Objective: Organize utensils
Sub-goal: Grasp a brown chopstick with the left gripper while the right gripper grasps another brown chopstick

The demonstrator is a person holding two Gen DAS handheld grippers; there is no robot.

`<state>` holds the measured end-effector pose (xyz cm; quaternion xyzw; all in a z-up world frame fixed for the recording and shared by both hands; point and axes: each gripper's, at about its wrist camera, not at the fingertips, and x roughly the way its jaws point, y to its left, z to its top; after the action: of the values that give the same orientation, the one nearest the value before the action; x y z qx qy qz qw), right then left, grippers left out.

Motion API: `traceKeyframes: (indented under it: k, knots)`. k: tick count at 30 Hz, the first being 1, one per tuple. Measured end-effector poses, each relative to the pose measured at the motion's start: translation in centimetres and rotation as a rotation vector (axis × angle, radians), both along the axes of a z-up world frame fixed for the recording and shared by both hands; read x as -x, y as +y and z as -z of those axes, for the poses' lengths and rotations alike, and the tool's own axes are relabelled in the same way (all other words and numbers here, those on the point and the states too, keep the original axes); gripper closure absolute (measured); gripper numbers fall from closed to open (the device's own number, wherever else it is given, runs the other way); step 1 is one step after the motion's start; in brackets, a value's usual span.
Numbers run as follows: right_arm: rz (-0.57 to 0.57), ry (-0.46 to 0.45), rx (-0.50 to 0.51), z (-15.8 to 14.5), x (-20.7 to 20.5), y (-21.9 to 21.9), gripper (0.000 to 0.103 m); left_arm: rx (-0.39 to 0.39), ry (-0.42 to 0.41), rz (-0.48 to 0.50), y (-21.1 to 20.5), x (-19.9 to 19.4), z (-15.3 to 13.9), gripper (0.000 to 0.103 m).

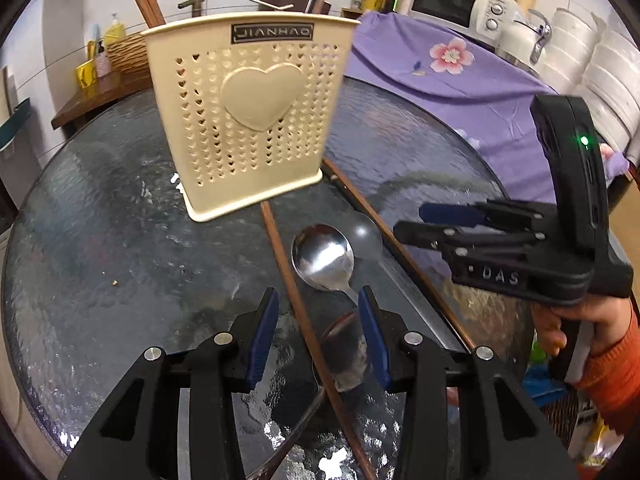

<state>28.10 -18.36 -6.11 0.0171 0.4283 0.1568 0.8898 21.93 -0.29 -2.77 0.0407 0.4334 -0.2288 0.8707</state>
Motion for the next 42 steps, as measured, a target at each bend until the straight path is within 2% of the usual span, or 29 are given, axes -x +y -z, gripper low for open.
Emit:
traceKeyframes:
  k: [7,13,19,29,42]
  knots:
    - [-0.005,0.006,0.034,0.0,-0.8,0.6,0.064,-0.002,0.035,-0.094,1.1,-2.1,1.1,0.062]
    - [-0.013,0.025,0.057,0.3,-1.2,1.2,0.070,-0.061,0.031,-0.087,0.1,-2.5,1.6,0.068]
    - [-0.003,0.026,0.069,0.4,-1.5,1.2,0.076,-0.077,0.043,-0.085,-0.2,-2.8,2.3,0.072]
    - [-0.005,0.046,0.099,0.4,-3.3,2.1,0.078,-0.082,0.053,-0.095,-0.5,-3.8,2.8,0.073]
    - [0.017,0.053,0.129,0.5,-7.2,2.9,0.085,-0.149,0.053,-0.115,-2.6,-8.0,2.8,0.084]
